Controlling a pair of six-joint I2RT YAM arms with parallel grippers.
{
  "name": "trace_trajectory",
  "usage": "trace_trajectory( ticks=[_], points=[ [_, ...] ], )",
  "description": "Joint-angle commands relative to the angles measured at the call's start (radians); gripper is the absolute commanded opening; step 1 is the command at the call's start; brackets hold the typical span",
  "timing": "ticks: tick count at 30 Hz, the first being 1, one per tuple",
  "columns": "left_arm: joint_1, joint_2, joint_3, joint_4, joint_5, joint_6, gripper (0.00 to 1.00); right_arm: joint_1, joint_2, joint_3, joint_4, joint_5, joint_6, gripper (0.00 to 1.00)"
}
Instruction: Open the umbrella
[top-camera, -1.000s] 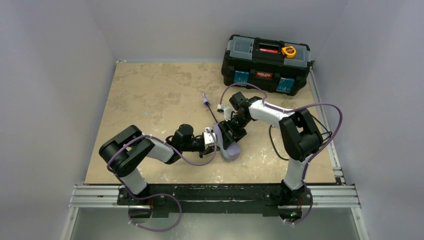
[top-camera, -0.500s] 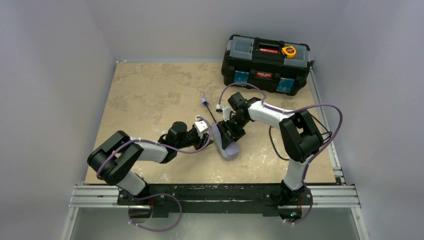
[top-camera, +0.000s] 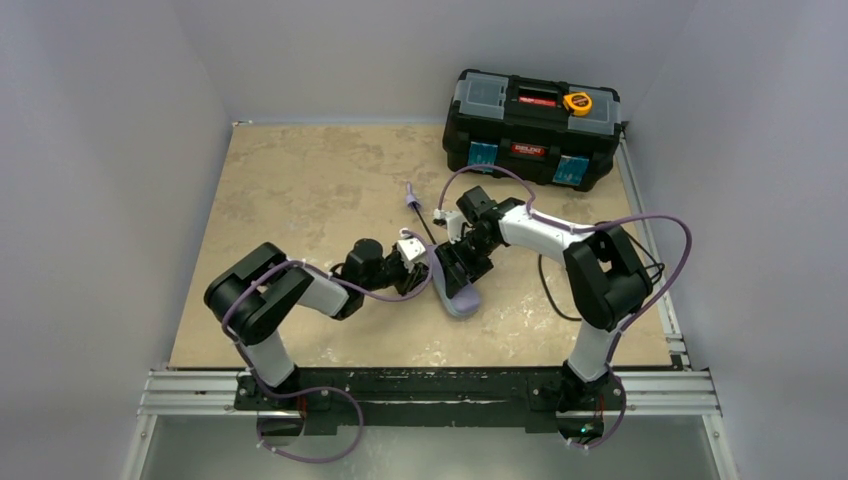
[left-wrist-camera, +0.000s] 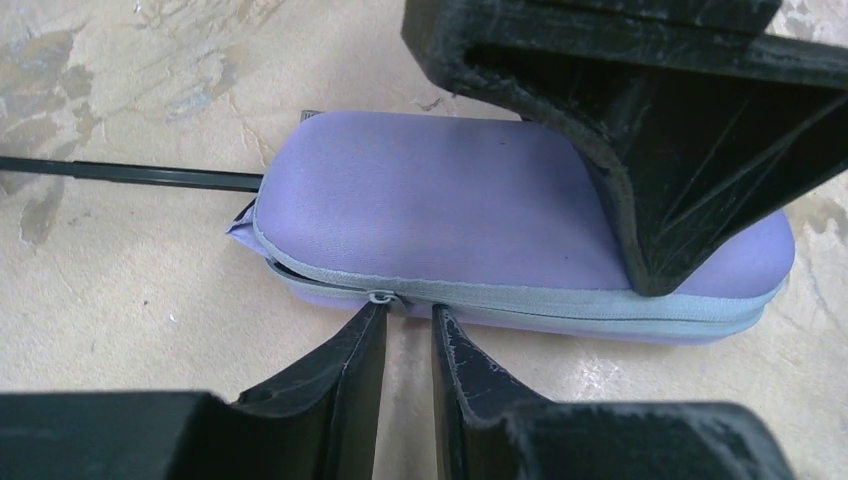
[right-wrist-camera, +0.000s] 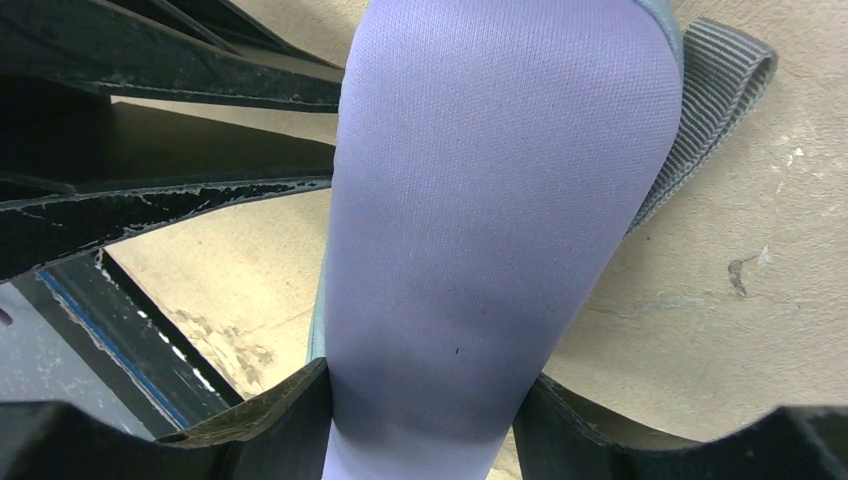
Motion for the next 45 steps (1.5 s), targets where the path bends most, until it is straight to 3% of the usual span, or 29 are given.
trace_trajectory(
  ticks=[1,6,10,17,23,34,39,42,45],
  points=[
    [0.005,0.054,0.024,0.159,0.067,0.113,0.2,0.019,0.017,-0.045,0.019,0.059,-0.118,0.0],
    [0.004,0.088,0.035,0.19,0.111,0.194,0.08,0.02,0.02,-0.033,-0.01,0.057,-0.18,0.0],
    [0.004,0.098,0.057,0.186,0.14,0.177,0.0,0.02,0.029,-0.021,-0.027,0.052,-0.205,0.0],
    [-0.01,0.094,0.051,0.164,0.183,0.17,0.0,0.015,0.031,-0.028,-0.006,0.035,-0.156,0.0],
    [-0.119,0.033,-0.016,0.122,0.192,0.123,0.0,-0.009,0.064,-0.008,0.062,-0.017,0.0,0.0],
    [-0.336,-0.044,-0.083,0.104,0.15,-0.071,0.0,-0.063,0.09,0.055,0.111,-0.044,0.107,0.0],
    [-0.304,-0.102,-0.093,0.034,0.041,-0.184,0.0,-0.057,0.079,0.076,0.188,-0.072,0.289,0.0],
    [-0.22,-0.161,-0.091,-0.062,0.099,-0.294,0.0,-0.056,0.079,0.096,0.224,-0.07,0.397,0.0],
    [-0.191,-0.278,-0.117,-0.159,0.115,-0.252,0.0,-0.055,0.055,0.078,0.317,-0.062,0.512,0.0]
  ],
)
